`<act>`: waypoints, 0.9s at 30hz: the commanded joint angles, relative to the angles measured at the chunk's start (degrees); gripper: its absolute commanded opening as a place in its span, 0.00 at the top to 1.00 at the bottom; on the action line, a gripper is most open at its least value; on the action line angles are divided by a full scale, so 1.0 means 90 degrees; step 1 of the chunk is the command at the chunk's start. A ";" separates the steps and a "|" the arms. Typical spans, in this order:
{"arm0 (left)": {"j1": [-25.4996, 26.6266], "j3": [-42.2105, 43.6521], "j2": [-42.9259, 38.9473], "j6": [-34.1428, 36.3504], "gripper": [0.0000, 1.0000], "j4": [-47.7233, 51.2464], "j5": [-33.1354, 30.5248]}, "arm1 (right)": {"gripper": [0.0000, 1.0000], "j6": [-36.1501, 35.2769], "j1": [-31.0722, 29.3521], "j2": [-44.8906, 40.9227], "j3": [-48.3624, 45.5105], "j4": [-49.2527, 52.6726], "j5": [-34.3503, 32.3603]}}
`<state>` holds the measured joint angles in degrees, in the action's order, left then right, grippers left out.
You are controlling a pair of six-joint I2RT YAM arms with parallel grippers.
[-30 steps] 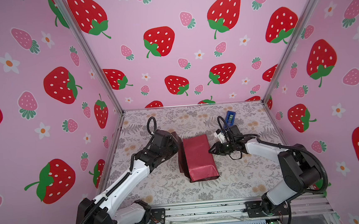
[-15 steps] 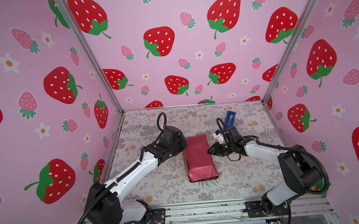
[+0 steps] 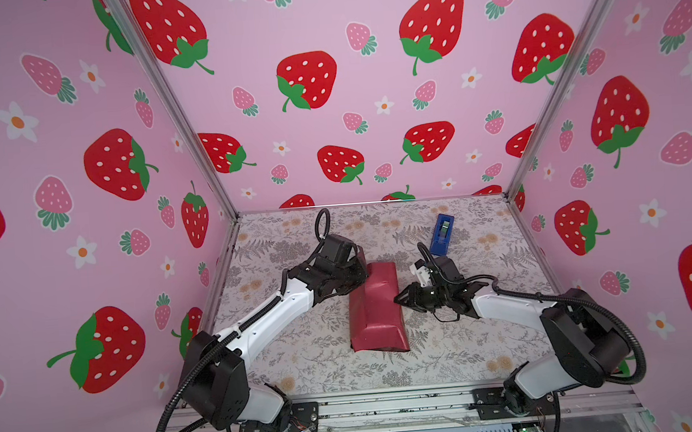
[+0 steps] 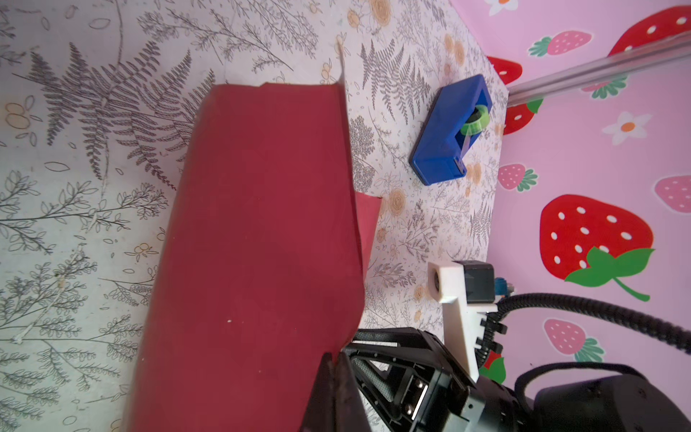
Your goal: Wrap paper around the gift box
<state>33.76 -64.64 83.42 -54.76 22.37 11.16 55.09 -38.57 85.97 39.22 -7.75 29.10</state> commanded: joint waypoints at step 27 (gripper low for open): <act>0.0663 0.0066 0.0705 -0.0449 1.00 -0.0721 -0.0156 | 0.67 0.0147 -0.0180 -0.0691 -0.0559 0.0509 -0.0314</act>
<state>39.55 -64.23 91.31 -58.13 16.32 12.71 55.53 -39.09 80.68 35.53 -5.96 26.61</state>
